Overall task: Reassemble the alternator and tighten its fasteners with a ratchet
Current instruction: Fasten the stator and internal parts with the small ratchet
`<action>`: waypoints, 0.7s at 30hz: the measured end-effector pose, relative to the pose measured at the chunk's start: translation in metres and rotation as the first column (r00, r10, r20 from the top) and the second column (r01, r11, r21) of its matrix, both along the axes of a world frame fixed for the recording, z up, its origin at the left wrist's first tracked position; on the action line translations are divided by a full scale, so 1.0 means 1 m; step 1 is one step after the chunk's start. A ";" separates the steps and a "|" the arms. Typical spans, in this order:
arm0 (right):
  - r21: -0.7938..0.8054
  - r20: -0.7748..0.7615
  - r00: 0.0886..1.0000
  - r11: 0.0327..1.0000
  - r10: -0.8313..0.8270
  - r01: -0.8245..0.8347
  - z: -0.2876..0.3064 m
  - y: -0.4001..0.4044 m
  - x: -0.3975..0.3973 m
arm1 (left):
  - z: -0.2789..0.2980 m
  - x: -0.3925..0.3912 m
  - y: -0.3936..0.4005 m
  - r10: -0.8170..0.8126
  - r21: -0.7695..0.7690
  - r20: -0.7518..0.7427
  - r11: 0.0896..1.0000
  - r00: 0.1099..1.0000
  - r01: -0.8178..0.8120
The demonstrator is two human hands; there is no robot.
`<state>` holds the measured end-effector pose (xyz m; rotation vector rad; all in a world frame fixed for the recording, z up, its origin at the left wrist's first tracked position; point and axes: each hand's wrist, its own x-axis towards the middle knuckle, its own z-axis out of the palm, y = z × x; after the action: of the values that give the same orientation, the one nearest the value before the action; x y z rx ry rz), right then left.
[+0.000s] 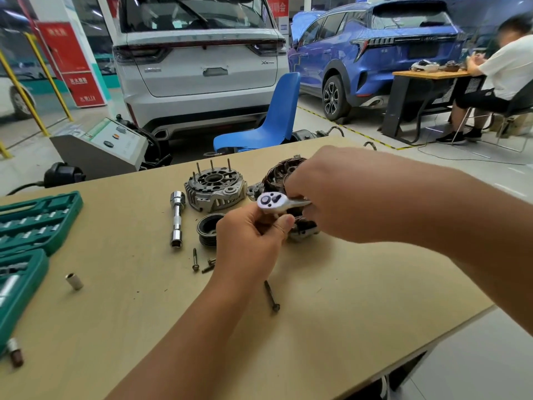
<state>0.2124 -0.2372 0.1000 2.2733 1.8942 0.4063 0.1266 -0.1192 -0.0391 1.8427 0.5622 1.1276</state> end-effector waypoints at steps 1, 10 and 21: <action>-0.032 -0.032 0.999 0.999 0.009 -0.010 -0.006 0.003 0.003 | -0.001 0.000 0.001 0.027 0.020 -0.031 0.999 0.999 -0.026; 0.448 -0.622 0.755 0.885 0.207 0.126 -0.013 -0.018 0.071 | 0.002 -0.003 0.000 0.180 0.145 -0.034 0.974 0.983 -0.173; 0.418 -0.893 0.148 0.661 0.425 0.623 -0.107 0.022 0.115 | -0.001 0.005 -0.005 0.264 0.412 -0.185 0.895 0.946 -0.169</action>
<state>0.3275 -0.2150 -0.0072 3.9671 2.0729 -0.9405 0.1312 -0.1238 -0.0397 2.3297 0.7374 1.2441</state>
